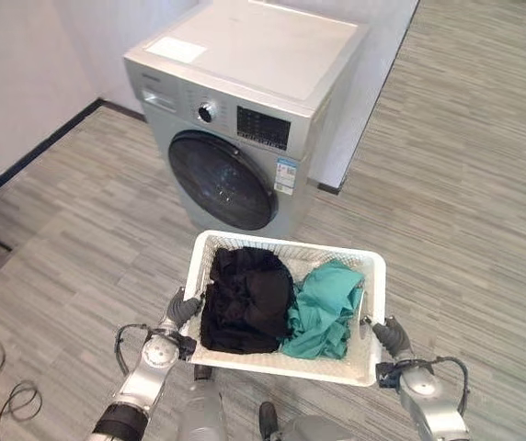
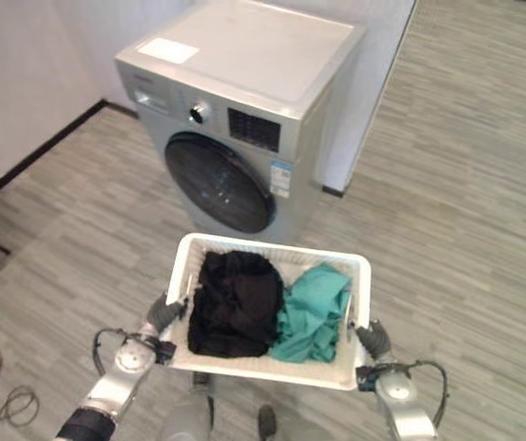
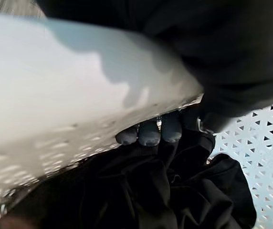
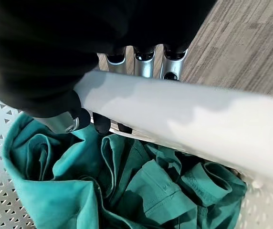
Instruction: Grab the laundry basket,head to the washer,open it,put in the laundry and shut it.
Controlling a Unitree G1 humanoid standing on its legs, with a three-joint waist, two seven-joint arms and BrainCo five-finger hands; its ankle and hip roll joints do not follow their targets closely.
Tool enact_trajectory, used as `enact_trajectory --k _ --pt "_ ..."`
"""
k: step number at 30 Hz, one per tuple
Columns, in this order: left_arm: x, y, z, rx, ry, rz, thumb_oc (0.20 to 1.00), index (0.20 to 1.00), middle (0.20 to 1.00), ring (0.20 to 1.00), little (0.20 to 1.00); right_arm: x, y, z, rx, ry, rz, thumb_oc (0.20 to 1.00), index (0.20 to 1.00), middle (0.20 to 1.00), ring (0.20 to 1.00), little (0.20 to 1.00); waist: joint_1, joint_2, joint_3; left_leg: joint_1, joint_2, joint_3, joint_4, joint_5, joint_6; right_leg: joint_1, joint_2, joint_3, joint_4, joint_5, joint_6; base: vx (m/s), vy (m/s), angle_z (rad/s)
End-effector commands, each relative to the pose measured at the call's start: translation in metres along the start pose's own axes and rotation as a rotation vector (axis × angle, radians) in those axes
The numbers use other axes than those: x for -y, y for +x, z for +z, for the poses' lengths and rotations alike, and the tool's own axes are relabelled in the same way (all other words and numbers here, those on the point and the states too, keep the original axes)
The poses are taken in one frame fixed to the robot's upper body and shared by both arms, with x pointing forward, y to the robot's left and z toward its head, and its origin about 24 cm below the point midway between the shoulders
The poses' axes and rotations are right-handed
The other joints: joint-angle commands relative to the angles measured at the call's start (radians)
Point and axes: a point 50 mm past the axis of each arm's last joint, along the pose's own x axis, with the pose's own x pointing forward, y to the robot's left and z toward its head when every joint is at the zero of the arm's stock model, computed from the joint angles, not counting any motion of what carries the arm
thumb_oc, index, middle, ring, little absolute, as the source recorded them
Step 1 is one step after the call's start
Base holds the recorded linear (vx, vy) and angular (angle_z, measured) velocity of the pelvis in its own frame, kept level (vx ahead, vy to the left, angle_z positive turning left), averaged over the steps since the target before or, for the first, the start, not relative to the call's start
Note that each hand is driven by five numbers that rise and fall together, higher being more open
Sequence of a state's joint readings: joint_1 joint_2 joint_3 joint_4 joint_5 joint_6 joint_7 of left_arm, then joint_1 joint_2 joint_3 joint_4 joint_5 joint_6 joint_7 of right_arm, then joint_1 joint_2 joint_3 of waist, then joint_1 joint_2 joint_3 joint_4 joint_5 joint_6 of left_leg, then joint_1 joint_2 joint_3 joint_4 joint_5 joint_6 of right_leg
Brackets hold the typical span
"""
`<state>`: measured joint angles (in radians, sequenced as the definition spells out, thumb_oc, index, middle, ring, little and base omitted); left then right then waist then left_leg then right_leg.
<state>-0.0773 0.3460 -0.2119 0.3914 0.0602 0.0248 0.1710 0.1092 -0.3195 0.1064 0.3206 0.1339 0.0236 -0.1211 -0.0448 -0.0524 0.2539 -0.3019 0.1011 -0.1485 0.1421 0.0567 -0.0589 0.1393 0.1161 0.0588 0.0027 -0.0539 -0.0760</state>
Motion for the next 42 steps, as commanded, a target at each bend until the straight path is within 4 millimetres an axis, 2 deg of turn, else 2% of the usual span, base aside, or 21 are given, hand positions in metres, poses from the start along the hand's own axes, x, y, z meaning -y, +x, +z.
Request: enact_trajectory --k 1,5,6,9,10,11,13,14,16,19,20,22,25,27,30,33,35,36,37,39,42 --pt "-0.075 0.004 0.009 0.054 0.075 0.348 0.2 0.2 0.2 0.2 0.2 0.066 -0.007 0.029 0.176 0.027 -0.228 0.2 0.2 0.2 0.2 0.2 0.004 0.051 -0.018 0.093 0.064 -0.063 -0.016 0.008 -0.057 -0.125 -0.128 0.021 0.09 -0.079 0.112 0.22 0.361 -0.43" --pt "-0.089 0.0 0.02 0.123 0.13 0.404 0.2 0.2 0.2 0.2 0.2 0.079 -0.01 0.043 0.233 -0.017 -0.289 0.2 0.2 0.2 0.2 0.2 0.001 0.062 -0.033 0.099 0.013 -0.017 0.049 -0.069 -0.037 -0.116 -0.214 0.06 0.107 -0.082 0.153 0.18 0.478 -0.32" --pt "-0.105 -0.004 0.03 0.17 0.166 0.459 0.2 0.2 0.2 0.2 0.2 0.087 -0.012 0.055 0.281 -0.046 -0.323 0.2 0.2 0.2 0.2 0.2 -0.005 0.064 -0.034 0.104 -0.02 0.025 0.069 -0.104 -0.013 -0.127 -0.264 0.076 0.112 -0.062 0.179 0.05 0.455 -0.24" --pt "-0.123 -0.009 0.042 0.219 0.19 0.531 0.2 0.2 0.2 0.2 0.2 0.092 -0.015 0.065 0.321 -0.08 -0.348 0.2 0.2 0.2 0.2 0.2 0.002 0.057 -0.034 0.097 -0.037 0.087 0.083 -0.128 0.011 -0.165 -0.305 0.089 0.111 -0.028 0.204 -0.03 0.36 -0.34" --pt "-0.143 -0.018 0.053 0.266 0.215 0.598 0.2 0.2 0.2 0.2 0.2 0.098 -0.017 0.076 0.362 -0.112 -0.366 0.2 0.2 0.2 0.2 0.2 0.018 0.058 -0.022 0.103 -0.028 0.155 0.091 -0.156 0.024 -0.207 -0.336 0.011 0.127 -0.006 0.206 -0.12 0.34 -0.87" --pt "-0.143 -0.019 0.053 0.266 0.215 0.6 0.2 0.2 0.2 0.2 0.2 0.098 -0.017 0.077 0.363 -0.111 -0.364 0.2 0.2 0.2 0.2 0.2 0.02 0.057 -0.025 0.097 -0.028 0.157 0.087 -0.147 0.025 -0.216 -0.336 0.015 0.125 0.002 0.207 -0.14 0.3 -1.14" --pt "-0.158 -0.029 0.055 0.278 0.227 0.652 0.2 0.2 0.2 0.2 0.2 0.1 -0.02 0.08 0.377 -0.133 -0.358 0.2 0.2 0.2 0.2 0.2 0.048 0.058 -0.026 0.118 -0.01 0.23 0.055 -0.152 0.023 -0.219 -0.359 -0.181 0.145 -0.009 0.197 -0.07 0.235 -0.98" --pt "-0.163 -0.038 0.052 0.273 0.236 0.662 0.2 0.2 0.2 0.2 0.2 0.1 -0.024 0.079 0.378 -0.153 -0.345 0.2 0.2 0.2 0.2 0.2 0.045 0.047 -0.036 0.139 -0.02 0.268 0.014 -0.137 0.029 -0.211 -0.323 -0.258 0.17 -0.03 0.192 0.02 0.294 -0.73" --pt "-0.164 -0.042 0.046 0.261 0.238 0.672 0.2 0.2 0.2 0.2 0.2 0.101 -0.028 0.08 0.392 -0.157 -0.336 0.2 0.2 0.2 0.2 0.2 0.031 0.027 -0.037 0.169 -0.052 0.28 -0.033 -0.113 0.041 -0.243 -0.222 -0.205 0.198 -0.042 0.184 0.06 0.201 -0.75" --pt "-0.163 -0.043 0.04 0.241 0.199 0.683 0.2 0.2 0.2 0.2 0.2 0.097 -0.027 0.084 0.414 -0.14 -0.315 0.2 0.2 0.2 0.2 0.2 0.031 0.008 -0.038 0.207 -0.069 0.308 -0.078 -0.11 0.041 -0.242 -0.156 -0.201 0.113 -0.033 0.158 0.09 -0.001 -0.35" --pt "-0.154 -0.033 0.045 0.253 0.164 0.669 0.2 0.2 0.2 0.2 0.2 0.093 -0.025 0.085 0.421 -0.108 -0.306 0.2 0.2 0.2 0.2 0.2 0.014 0.002 -0.019 0.221 -0.065 0.291 -0.074 -0.126 0.04 -0.273 -0.132 -0.152 0.11 -0.026 0.151 0.05 -0.114 -0.08" --pt "-0.147 -0.027 0.048 0.262 0.152 0.643 0.2 0.2 0.2 0.2 0.2 0.093 -0.027 0.083 0.42 -0.096 -0.306 0.2 0.2 0.2 0.2 0.2 0.009 -0.016 -0.017 0.211 -0.073 0.275 -0.056 -0.13 0.046 -0.264 -0.123 -0.111 0.087 0.001 0.14 0.08 -0.2 0.37" --pt "-0.137 -0.027 0.042 0.246 0.124 0.589 0.2 0.2 0.2 0.2 0.2 0.088 -0.022 0.083 0.408 -0.109 -0.269 0.2 0.2 0.2 0.2 0.2 0.025 -0.042 -0.029 0.209 -0.037 0.285 0.014 -0.161 0.04 -0.219 -0.105 -0.141 0.043 0.017 0.127 0.15 -0.309 0.61" --pt "-0.134 -0.027 0.038 0.228 0.119 0.569 0.2 0.2 0.2 0.2 0.2 0.084 -0.019 0.084 0.409 -0.105 -0.246 0.2 0.2 0.2 0.2 0.2 0.042 -0.057 -0.016 0.171 -0.008 0.283 0.149 -0.189 0.044 -0.19 -0.091 -0.139 0.038 0.015 0.114 0.14 -0.271 -0.03" --pt "-0.122 -0.024 0.038 0.234 0.091 0.516 0.2 0.2 0.2 0.2 0.2 0.092 -0.02 0.089 0.412 -0.143 -0.256 0.2 0.2 0.2 0.2 0.2 0.069 -0.05 0.018 0.029 -0.008 0.285 0.312 -0.109 0.042 -0.133 -0.097 -0.169 0.025 -0.014 0.094 0.07 -0.086 0.09" --pt "-0.118 -0.022 0.038 0.231 0.085 0.507 0.2 0.2 0.2 0.2 0.2 0.095 -0.02 0.089 0.411 -0.148 -0.271 0.2 0.2 0.2 0.2 0.2 0.072 -0.048 0.025 -0.071 -0.042 0.294 0.352 -0.111 0.035 -0.12 -0.094 -0.174 0.028 -0.033 0.089 0.08 -0.033 0.34" --pt "-0.117 -0.022 0.037 0.226 0.086 0.501 0.2 0.2 0.2 0.2 0.2 0.092 -0.018 0.091 0.416 -0.135 -0.27 0.2 0.2 0.2 0.2 0.2 0.091 -0.044 0.024 -0.105 -0.077 0.319 0.286 -0.09 0.038 -0.106 -0.078 -0.165 0.031 -0.048 0.084 0.18 0.003 0.19" --pt "-0.117 -0.023 0.036 0.223 0.092 0.501 0.2 0.2 0.2 0.2 0.2 0.09 -0.017 0.091 0.416 -0.133 -0.269 0.2 0.2 0.2 0.2 0.2 0.105 -0.033 0.02 -0.115 -0.087 0.318 0.24 -0.058 0.033 -0.096 -0.058 -0.156 0.029 -0.057 0.081 0.29 0.051 -0.1" --pt "-0.118 -0.024 0.036 0.218 0.105 0.501 0.2 0.2 0.2 0.2 0.2 0.089 -0.015 0.091 0.419 -0.13 -0.272 0.2 0.2 0.2 0.2 0.2 0.133 -0.019 0.006 -0.087 -0.094 0.317 0.068 0.018 0.019 -0.07 -0.029 -0.134 0.021 -0.075 0.077 0.32 0.058 -0.17" --pt "-0.118 -0.024 0.034 0.209 0.114 0.501 0.2 0.2 0.2 0.2 0.2 0.084 -0.012 0.093 0.424 -0.125 -0.262 0.2 0.2 0.2 0.2 0.2 0.152 -0.014 0.0 -0.063 -0.087 0.306 -0.031 0.042 0.022 -0.039 -0.014 -0.122 0.02 -0.095 0.075 0.31 0.056 -0.5" --pt "-0.117 -0.024 0.031 0.196 0.139 0.493 0.2 0.2 0.2 0.2 0.2 0.078 -0.01 0.088 0.406 -0.105 -0.251 0.2 0.2 0.2 0.2 0.2 0.151 -0.024 -0.005 -0.03 -0.07 0.324 -0.033 0.055 0.028 -0.009 -0.007 -0.126 0.04 -0.125 0.069 0.21 0.018 -0.59"
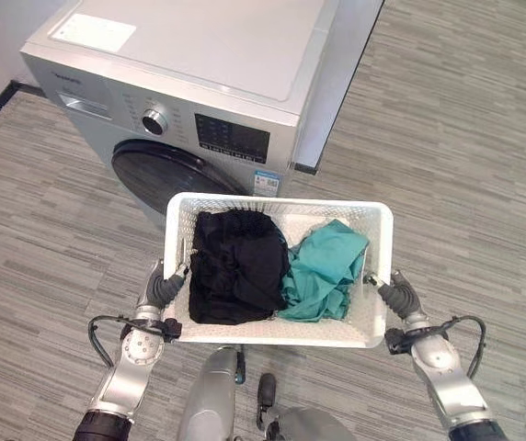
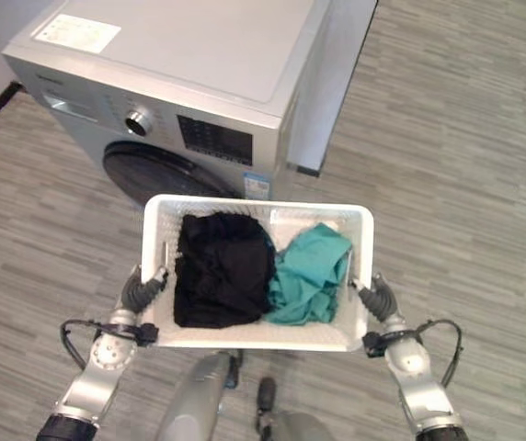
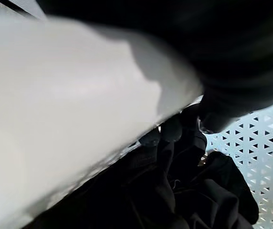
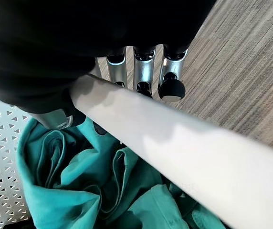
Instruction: Grab the laundry basket,head to the washer,open it,put in the laundry and shut it.
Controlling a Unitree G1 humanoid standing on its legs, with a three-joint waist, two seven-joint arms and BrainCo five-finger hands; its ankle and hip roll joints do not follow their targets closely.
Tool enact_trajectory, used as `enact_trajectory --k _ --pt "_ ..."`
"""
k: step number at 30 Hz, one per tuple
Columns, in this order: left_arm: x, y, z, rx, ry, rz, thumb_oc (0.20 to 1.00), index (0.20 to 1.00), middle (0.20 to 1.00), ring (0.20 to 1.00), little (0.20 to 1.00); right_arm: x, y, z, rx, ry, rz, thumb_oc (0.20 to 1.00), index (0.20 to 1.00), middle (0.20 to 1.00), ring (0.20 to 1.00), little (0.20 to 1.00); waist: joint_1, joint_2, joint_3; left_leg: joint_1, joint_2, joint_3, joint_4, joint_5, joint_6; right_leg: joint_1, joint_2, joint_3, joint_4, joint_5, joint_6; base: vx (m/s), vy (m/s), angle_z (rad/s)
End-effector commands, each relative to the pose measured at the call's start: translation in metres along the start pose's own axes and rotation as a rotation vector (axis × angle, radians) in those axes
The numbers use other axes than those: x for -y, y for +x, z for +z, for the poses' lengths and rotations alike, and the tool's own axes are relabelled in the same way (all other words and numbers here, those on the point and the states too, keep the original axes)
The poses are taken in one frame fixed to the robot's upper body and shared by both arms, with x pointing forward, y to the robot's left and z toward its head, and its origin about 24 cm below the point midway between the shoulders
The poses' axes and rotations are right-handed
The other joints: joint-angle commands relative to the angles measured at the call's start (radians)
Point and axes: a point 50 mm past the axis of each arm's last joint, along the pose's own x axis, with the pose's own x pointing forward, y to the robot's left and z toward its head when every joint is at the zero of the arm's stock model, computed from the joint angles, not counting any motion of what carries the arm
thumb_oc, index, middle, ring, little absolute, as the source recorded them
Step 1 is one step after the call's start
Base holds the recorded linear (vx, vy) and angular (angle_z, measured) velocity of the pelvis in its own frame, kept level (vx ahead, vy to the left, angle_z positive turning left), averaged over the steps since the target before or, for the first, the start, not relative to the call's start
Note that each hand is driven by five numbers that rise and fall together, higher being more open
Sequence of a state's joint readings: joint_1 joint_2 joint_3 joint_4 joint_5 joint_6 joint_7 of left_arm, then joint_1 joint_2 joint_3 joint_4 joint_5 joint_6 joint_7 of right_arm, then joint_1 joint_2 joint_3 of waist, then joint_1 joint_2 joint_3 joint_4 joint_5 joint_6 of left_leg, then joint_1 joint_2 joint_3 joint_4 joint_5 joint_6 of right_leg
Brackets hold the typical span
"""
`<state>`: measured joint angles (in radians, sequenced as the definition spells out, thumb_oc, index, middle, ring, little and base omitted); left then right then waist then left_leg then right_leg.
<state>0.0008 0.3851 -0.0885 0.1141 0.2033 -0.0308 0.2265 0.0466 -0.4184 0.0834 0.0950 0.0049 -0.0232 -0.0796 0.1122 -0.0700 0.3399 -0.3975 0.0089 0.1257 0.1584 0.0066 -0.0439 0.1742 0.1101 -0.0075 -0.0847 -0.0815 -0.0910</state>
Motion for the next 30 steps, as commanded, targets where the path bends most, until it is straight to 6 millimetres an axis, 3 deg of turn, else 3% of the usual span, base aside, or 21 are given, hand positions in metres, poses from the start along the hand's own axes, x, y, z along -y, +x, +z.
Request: enact_trajectory --k 1,3,4,8,9,10,12,13,21,23,25,26,27,28,30 --pt "-0.075 0.006 -0.016 -0.054 0.103 0.268 0.2 0.2 0.2 0.2 0.2 0.057 -0.013 -0.003 0.025 0.065 -0.271 0.2 0.2 0.2 0.2 0.2 -0.009 -0.024 -0.092 0.068 0.042 0.059 -0.017 0.103 0.01 -0.036 -0.011 -0.068 0.146 -0.115 0.082 0.32 0.028 -0.12" --pt "-0.075 0.01 -0.013 -0.041 0.11 0.262 0.2 0.2 0.2 0.2 0.2 0.056 -0.014 -0.005 0.018 0.083 -0.281 0.2 0.2 0.2 0.2 0.2 -0.007 -0.043 -0.088 0.039 0.059 0.05 0.03 0.102 0.003 -0.031 -0.022 -0.069 0.155 -0.124 0.081 0.24 0.085 0.08" --pt "-0.075 0.01 -0.011 -0.039 0.098 0.265 0.2 0.2 0.2 0.2 0.2 0.049 -0.01 -0.002 0.032 0.103 -0.254 0.2 0.2 0.2 0.2 0.2 0.012 -0.044 -0.099 0.042 0.032 -0.073 0.05 0.052 0.009 -0.023 -0.044 -0.051 0.169 -0.13 0.102 0.18 0.139 -0.09" --pt "-0.072 0.009 -0.012 -0.037 0.098 0.251 0.2 0.2 0.2 0.2 0.2 0.049 -0.02 -0.014 -0.012 0.138 -0.273 0.2 0.2 0.2 0.2 0.2 -0.016 -0.047 -0.13 0.069 0.019 -0.054 0.044 0.029 0.033 -0.027 -0.083 -0.06 0.223 -0.126 0.128 0.3 0.239 0.05" --pt "-0.078 0.007 -0.014 -0.043 0.105 0.277 0.2 0.2 0.2 0.2 0.2 0.049 -0.017 -0.016 -0.026 0.123 -0.274 0.2 0.2 0.2 0.2 0.2 -0.011 -0.053 -0.143 0.091 -0.004 -0.056 0.047 -0.001 0.052 -0.041 -0.109 -0.06 0.283 -0.089 0.16 0.19 0.265 0.2" --pt "-0.083 0.002 -0.016 -0.05 0.13 0.272 0.2 0.2 0.2 0.2 0.2 0.044 -0.019 -0.021 -0.054 0.122 -0.251 0.2 0.2 0.2 0.2 0.2 -0.023 -0.041 -0.133 0.135 0.002 -0.054 0.032 -0.011 0.067 -0.126 -0.127 -0.053 0.446 -0.037 0.2 0.19 0.264 -0.11" --pt "-0.087 0.002 -0.018 -0.059 0.148 0.279 0.2 0.2 0.2 0.2 0.2 0.042 -0.02 -0.026 -0.079 0.132 -0.25 0.2 0.2 0.2 0.2 0.2 -0.034 -0.031 -0.122 0.16 0.009 -0.043 0.037 -0.022 0.073 -0.168 -0.143 -0.058 0.516 -0.006 0.22 0.1 0.164 -0.44" --pt "-0.093 0.001 -0.02 -0.068 0.161 0.295 0.2 0.2 0.2 0.2 0.2 0.038 -0.02 -0.027 -0.092 0.136 -0.235 0.2 0.2 0.2 0.2 0.2 -0.043 -0.014 -0.121 0.189 0.026 -0.032 0.027 -0.034 0.078 -0.189 -0.179 -0.103 0.518 0.003 0.225 0.09 0.121 -0.36" --pt "-0.089 0.004 -0.017 -0.059 0.143 0.283 0.2 0.2 0.2 0.2 0.2 0.026 -0.032 -0.046 -0.18 0.137 -0.168 0.2 0.2 0.2 0.2 0.2 -0.056 -0.02 -0.138 0.2 0.018 -0.024 0.002 -0.026 0.072 -0.15 -0.204 -0.125 0.392 0.01 0.213 -0.02 -0.014 -0.13" --pt "-0.082 0.009 -0.011 -0.037 0.113 0.272 0.2 0.2 0.2 0.2 0.2 0.019 -0.034 -0.049 -0.199 0.142 -0.14 0.2 0.2 0.2 0.2 0.2 -0.04 -0.032 -0.139 0.135 0.032 -0.015 0.013 0.017 0.044 -0.092 -0.183 -0.124 0.252 -0.075 0.178 -0.3 -0.187 -0.07" --pt "-0.079 0.011 -0.009 -0.025 0.103 0.263 0.2 0.2 0.2 0.2 0.2 0.015 -0.033 -0.047 -0.187 0.127 -0.119 0.2 0.2 0.2 0.2 0.2 -0.017 -0.031 -0.116 0.067 0.061 -0.02 0.016 0.111 -0.012 -0.082 -0.141 -0.125 0.197 -0.118 0.141 -0.35 -0.22 -0.17" --pt "-0.077 0.012 -0.007 -0.017 0.096 0.257 0.2 0.2 0.2 0.2 0.2 0.015 -0.032 -0.044 -0.174 0.123 -0.113 0.2 0.2 0.2 0.2 0.2 -0.012 -0.025 -0.105 0.051 0.074 -0.035 -0.001 0.159 -0.042 -0.086 -0.113 -0.123 0.175 -0.114 0.127 -0.24 -0.159 -0.1" --pt "-0.077 0.012 -0.007 -0.017 0.096 0.257 0.2 0.2 0.2 0.2 0.2 0.015 -0.032 -0.044 -0.174 0.123 -0.113 0.2 0.2 0.2 0.2 0.2 -0.012 -0.024 -0.105 0.051 0.075 -0.036 -0.002 0.161 -0.042 -0.086 -0.112 -0.124 0.174 -0.113 0.126 -0.36 -0.254 0.15" --pt "-0.075 0.013 -0.003 -0.003 0.099 0.254 0.2 0.2 0.2 0.2 0.2 0.016 -0.032 -0.037 -0.136 0.105 -0.087 0.2 0.2 0.2 0.2 0.2 -0.008 -0.021 -0.082 0.048 0.094 -0.069 -0.066 0.189 -0.054 -0.082 -0.067 -0.121 0.125 -0.099 0.116 -0.24 -0.177 0.17" --pt "-0.075 0.013 -0.003 -0.003 0.099 0.254 0.2 0.2 0.2 0.2 0.2 0.016 -0.032 -0.037 -0.136 0.104 -0.087 0.2 0.2 0.2 0.2 0.2 -0.009 -0.02 -0.081 0.051 0.094 -0.07 -0.07 0.192 -0.054 -0.078 -0.067 -0.122 0.122 -0.097 0.115 -0.25 -0.205 0.27"
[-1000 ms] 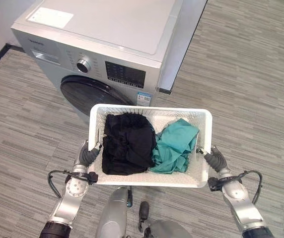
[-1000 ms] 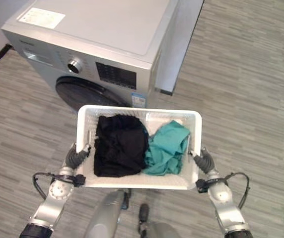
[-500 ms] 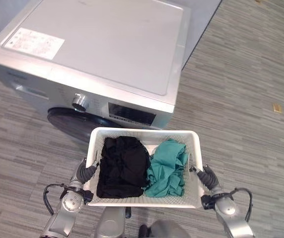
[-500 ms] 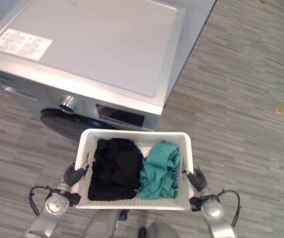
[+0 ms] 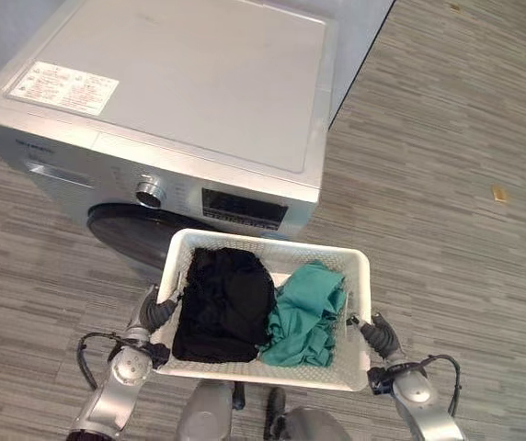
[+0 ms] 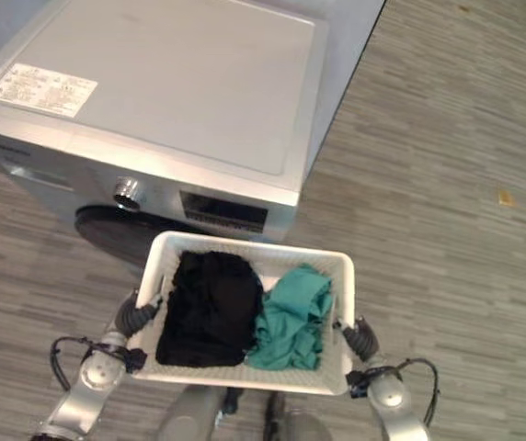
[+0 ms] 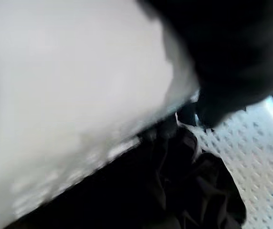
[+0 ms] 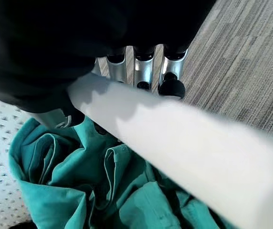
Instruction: Grab the laundry basket,head to the washer,open it,put in the laundry and shut it.
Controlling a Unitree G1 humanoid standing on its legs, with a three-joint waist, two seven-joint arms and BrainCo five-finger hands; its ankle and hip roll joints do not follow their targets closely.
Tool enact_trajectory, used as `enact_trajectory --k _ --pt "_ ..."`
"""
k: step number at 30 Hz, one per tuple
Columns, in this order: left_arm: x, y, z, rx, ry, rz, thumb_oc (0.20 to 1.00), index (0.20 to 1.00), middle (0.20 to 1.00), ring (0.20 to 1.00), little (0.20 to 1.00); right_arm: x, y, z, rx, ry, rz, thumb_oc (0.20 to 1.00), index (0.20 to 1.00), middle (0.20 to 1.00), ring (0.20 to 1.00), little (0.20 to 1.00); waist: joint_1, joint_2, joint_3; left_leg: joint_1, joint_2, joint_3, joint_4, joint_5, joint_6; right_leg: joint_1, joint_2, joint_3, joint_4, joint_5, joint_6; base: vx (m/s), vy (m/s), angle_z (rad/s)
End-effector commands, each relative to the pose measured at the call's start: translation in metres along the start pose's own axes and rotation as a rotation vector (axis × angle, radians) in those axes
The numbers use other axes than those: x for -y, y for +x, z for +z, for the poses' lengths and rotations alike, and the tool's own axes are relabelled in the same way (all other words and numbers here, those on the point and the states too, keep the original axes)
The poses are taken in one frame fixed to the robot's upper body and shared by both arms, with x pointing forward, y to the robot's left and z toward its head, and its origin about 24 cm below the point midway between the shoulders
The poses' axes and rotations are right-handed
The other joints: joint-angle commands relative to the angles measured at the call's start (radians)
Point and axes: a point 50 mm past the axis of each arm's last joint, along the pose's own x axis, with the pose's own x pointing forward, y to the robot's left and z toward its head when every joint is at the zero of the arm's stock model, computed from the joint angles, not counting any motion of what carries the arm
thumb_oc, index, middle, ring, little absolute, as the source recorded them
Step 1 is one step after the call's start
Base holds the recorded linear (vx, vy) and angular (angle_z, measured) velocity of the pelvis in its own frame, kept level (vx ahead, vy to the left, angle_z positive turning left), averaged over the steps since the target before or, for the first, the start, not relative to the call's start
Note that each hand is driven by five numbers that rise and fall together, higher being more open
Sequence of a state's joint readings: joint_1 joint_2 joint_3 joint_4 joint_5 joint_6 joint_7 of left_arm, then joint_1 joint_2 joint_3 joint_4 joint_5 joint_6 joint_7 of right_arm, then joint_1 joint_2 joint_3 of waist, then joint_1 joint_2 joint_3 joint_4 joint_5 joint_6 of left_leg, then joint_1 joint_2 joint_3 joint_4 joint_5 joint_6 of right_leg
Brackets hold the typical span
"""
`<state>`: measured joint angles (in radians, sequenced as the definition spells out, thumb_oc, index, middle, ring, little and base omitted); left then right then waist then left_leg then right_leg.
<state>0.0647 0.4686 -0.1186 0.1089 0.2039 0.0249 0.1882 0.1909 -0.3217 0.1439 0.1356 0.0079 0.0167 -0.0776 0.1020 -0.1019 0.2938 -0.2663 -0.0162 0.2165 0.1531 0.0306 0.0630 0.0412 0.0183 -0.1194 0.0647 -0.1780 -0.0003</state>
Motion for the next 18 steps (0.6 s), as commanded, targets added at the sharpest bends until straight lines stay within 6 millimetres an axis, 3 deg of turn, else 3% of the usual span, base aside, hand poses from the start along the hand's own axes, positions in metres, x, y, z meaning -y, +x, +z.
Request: enact_trajectory --k 1,8,11,12,13,17,18 --pt "-0.07 0.02 0.02 0.1 0.004 0.335 0.2 0.2 0.2 0.2 0.2 0.055 -0.006 0.019 0.125 0.006 -0.135 0.2 0.2 0.2 0.2 0.2 -0.004 0.017 -0.011 -0.095 0.143 -0.186 -0.091 0.197 -0.18 0.063 0.058 -0.033 -0.077 0.02 0.024 -0.34 -0.295 0.35" --pt "-0.083 0.018 0.039 0.186 0.022 0.408 0.2 0.2 0.2 0.2 0.2 0.059 -0.016 0.041 0.234 -0.012 -0.1 0.2 0.2 0.2 0.2 0.2 -0.016 0.027 0.018 -0.098 0.148 -0.202 -0.056 0.197 -0.19 0.077 0.075 -0.058 -0.096 0.037 0.004 -0.19 -0.096 0.25" --pt "-0.097 0.012 0.049 0.238 0.039 0.47 0.2 0.2 0.2 0.2 0.2 0.063 -0.023 0.057 0.311 -0.019 -0.068 0.2 0.2 0.2 0.2 0.2 -0.028 -0.002 0.039 -0.097 0.122 -0.208 0.091 0.081 -0.164 0.056 0.041 -0.066 -0.09 0.052 0.005 -0.17 0.007 0.09" --pt "-0.097 0.012 0.049 0.238 0.04 0.47 0.2 0.2 0.2 0.2 0.2 0.063 -0.024 0.057 0.311 -0.019 -0.068 0.2 0.2 0.2 0.2 0.2 -0.029 -0.001 0.039 -0.102 0.122 -0.209 0.096 0.083 -0.162 0.054 0.041 -0.067 -0.09 0.054 0.006 -0.07 0.04 0.0" --pt "-0.109 0.006 0.055 0.271 0.075 0.519 0.2 0.2 0.2 0.2 0.2 0.066 -0.03 0.068 0.364 -0.038 -0.033 0.2 0.2 0.2 0.2 0.2 -0.037 -0.015 0.037 -0.066 0.116 -0.231 0.137 -0.002 -0.146 0.037 0.022 -0.07 -0.082 0.064 0.014 -0.05 0.039 0.03" --pt "-0.123 -0.009 0.055 0.281 0.101 0.577 0.2 0.2 0.2 0.2 0.2 0.08 -0.051 0.077 0.412 -0.057 -0.042 0.2 0.2 0.2 0.2 0.2 -0.064 -0.005 0.014 -0.016 0.129 -0.239 0.061 0.023 -0.14 0.027 0.023 -0.074 -0.074 0.063 0.021 0.04 0.075 0.1" --pt "-0.138 -0.023 0.057 0.294 0.145 0.626 0.2 0.2 0.2 0.2 0.2 0.089 -0.065 0.084 0.441 -0.067 -0.043 0.2 0.2 0.2 0.2 0.2 -0.071 -0.006 0.004 -0.004 0.119 -0.252 0.036 0.016 -0.138 0.022 0.017 -0.069 -0.069 0.06 0.025 0.04 0.059 0.06"
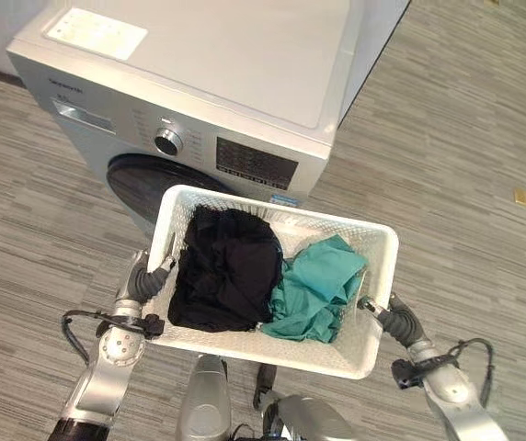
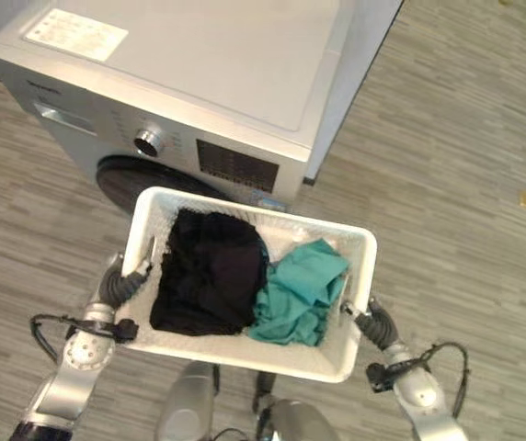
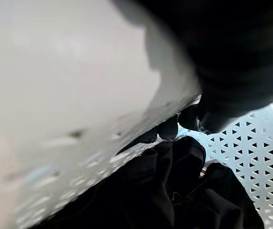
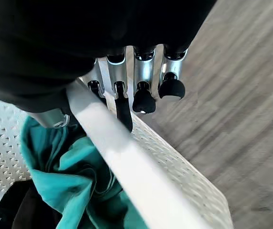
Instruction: Grab the laundry basket,head to the washer,open it,put in the laundry and shut it.
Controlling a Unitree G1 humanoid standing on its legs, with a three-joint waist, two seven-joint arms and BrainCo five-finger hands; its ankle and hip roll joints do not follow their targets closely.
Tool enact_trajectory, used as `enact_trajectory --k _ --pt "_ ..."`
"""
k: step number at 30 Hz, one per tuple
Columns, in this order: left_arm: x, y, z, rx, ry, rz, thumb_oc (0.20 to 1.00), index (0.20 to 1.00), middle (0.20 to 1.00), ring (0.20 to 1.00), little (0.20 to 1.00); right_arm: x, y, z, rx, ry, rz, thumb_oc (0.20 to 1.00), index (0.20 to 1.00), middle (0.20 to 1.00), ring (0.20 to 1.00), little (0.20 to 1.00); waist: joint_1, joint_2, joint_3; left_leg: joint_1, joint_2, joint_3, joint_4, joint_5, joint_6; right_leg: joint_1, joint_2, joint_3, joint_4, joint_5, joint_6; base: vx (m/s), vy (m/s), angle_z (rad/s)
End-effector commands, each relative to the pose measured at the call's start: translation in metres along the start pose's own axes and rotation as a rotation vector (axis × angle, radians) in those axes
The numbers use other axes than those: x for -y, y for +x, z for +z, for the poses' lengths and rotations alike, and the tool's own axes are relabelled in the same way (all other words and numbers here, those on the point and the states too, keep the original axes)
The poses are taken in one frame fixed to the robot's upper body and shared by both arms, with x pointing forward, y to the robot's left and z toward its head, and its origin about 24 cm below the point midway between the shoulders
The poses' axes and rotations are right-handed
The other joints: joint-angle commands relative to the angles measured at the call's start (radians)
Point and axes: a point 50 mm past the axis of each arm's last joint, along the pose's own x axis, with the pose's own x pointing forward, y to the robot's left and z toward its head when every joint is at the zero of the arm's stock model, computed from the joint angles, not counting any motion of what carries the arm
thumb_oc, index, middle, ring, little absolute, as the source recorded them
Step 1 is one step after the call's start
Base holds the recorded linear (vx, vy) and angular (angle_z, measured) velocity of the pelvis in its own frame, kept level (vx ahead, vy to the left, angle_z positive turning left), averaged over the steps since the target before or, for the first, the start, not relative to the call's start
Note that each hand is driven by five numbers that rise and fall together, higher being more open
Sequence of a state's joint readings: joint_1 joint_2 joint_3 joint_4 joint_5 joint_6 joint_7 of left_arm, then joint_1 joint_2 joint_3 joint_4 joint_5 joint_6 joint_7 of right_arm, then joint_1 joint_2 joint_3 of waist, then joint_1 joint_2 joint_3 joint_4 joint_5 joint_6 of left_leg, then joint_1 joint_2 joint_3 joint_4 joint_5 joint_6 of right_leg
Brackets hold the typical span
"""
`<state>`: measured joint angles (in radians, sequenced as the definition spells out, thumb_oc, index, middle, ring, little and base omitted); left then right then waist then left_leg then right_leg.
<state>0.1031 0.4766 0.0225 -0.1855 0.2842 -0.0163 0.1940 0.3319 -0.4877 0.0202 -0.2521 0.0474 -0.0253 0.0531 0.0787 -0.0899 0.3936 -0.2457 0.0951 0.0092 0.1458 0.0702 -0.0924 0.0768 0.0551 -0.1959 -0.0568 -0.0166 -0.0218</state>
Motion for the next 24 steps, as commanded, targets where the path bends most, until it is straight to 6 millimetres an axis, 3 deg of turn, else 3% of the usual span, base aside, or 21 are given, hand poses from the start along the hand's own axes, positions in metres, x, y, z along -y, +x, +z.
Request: enact_trajectory --k 1,2,5,8,12,14,16,17,19,24 --pt "-0.092 0.004 0.0 0.032 0.158 0.407 0.2 0.2 0.2 0.2 0.2 0.048 -0.026 0.028 0.157 0.036 -0.094 0.2 0.2 0.2 0.2 0.2 -0.049 -0.018 -0.099 -0.023 0.007 -0.044 0.04 -0.022 0.018 -0.014 -0.021 0.007 0.054 -0.102 0.047 0.03 0.083 -0.01" --pt "-0.104 -0.006 0.003 0.048 0.18 0.435 0.2 0.2 0.2 0.2 0.2 0.059 -0.035 0.031 0.152 0.011 -0.117 0.2 0.2 0.2 0.2 0.2 -0.053 -0.019 -0.105 -0.016 0.006 -0.039 0.031 -0.016 0.015 -0.013 -0.026 0.007 0.06 -0.106 0.047 0.01 0.038 -0.03" --pt "-0.115 -0.024 0.002 0.027 0.188 0.458 0.2 0.2 0.2 0.2 0.2 0.068 -0.045 0.034 0.14 -0.001 -0.133 0.2 0.2 0.2 0.2 0.2 -0.055 -0.019 -0.112 0.0 0.012 -0.023 0.022 -0.017 0.016 -0.011 -0.029 0.021 0.072 -0.109 0.046 0.03 0.059 -0.06" --pt "-0.134 -0.063 -0.004 -0.047 0.207 0.481 0.2 0.2 0.2 0.2 0.2 0.085 -0.064 0.039 0.124 -0.004 -0.157 0.2 0.2 0.2 0.2 0.2 -0.057 -0.016 -0.133 0.038 0.02 0.005 0.008 -0.03 0.023 -0.002 -0.035 0.053 0.069 -0.105 0.051 0.05 0.063 -0.47" --pt "-0.149 -0.082 -0.001 -0.08 0.214 0.478 0.2 0.2 0.2 0.2 0.2 0.103 -0.069 0.051 0.168 0.005 -0.168 0.2 0.2 0.2 0.2 0.2 -0.055 -0.01 -0.162 0.061 0.028 0.022 0.002 -0.035 0.023 0.008 -0.039 0.078 0.064 -0.104 0.056 0.05 0.046 -0.3" --pt "-0.152 -0.081 -0.001 -0.081 0.232 0.478 0.2 0.2 0.2 0.2 0.2 0.106 -0.065 0.054 0.181 -0.002 -0.159 0.2 0.2 0.2 0.2 0.2 -0.053 -0.009 -0.171 0.066 0.032 0.028 0.002 -0.035 0.022 0.012 -0.039 0.087 0.061 -0.105 0.055 0.03 0.003 -0.22" --pt "-0.154 -0.059 0.004 -0.022 0.252 0.461 0.2 0.2 0.2 0.2 0.2 0.114 -0.045 0.064 0.216 -0.044 -0.134 0.2 0.2 0.2 0.2 0.2 -0.045 -0.005 -0.196 0.07 0.034 0.027 0.007 -0.034 0.018 0.026 -0.037 0.092 0.058 -0.11 0.052 0.03 -0.006 -0.09" --pt "-0.154 -0.058 0.004 -0.021 0.251 0.466 0.2 0.2 0.2 0.2 0.2 0.115 -0.043 0.064 0.22 -0.044 -0.137 0.2 0.2 0.2 0.2 0.2 -0.046 -0.006 -0.192 0.069 0.034 0.027 0.008 -0.034 0.018 0.025 -0.037 0.092 0.057 -0.109 0.052 0.03 -0.008 -0.01" --pt "-0.155 -0.027 0.021 0.095 0.253 0.453 0.2 0.2 0.2 0.2 0.2 0.125 -0.017 0.079 0.273 -0.068 -0.119 0.2 0.2 0.2 0.2 0.2 -0.033 -0.003 -0.208 0.07 0.033 0.024 0.016 -0.039 0.009 0.048 -0.036 0.083 0.047 -0.119 0.051 0.05 -0.012 0.01" --pt "-0.162 0.0 0.039 0.19 0.267 0.485 0.2 0.2 0.2 0.2 0.2 0.145 0.003 0.094 0.296 -0.094 -0.142 0.2 0.2 0.2 0.2 0.2 -0.016 -0.003 -0.22 0.066 0.03 0.018 0.013 -0.023 0.003 0.064 -0.039 0.067 0.036 -0.117 0.052 0.04 -0.01 0.06"
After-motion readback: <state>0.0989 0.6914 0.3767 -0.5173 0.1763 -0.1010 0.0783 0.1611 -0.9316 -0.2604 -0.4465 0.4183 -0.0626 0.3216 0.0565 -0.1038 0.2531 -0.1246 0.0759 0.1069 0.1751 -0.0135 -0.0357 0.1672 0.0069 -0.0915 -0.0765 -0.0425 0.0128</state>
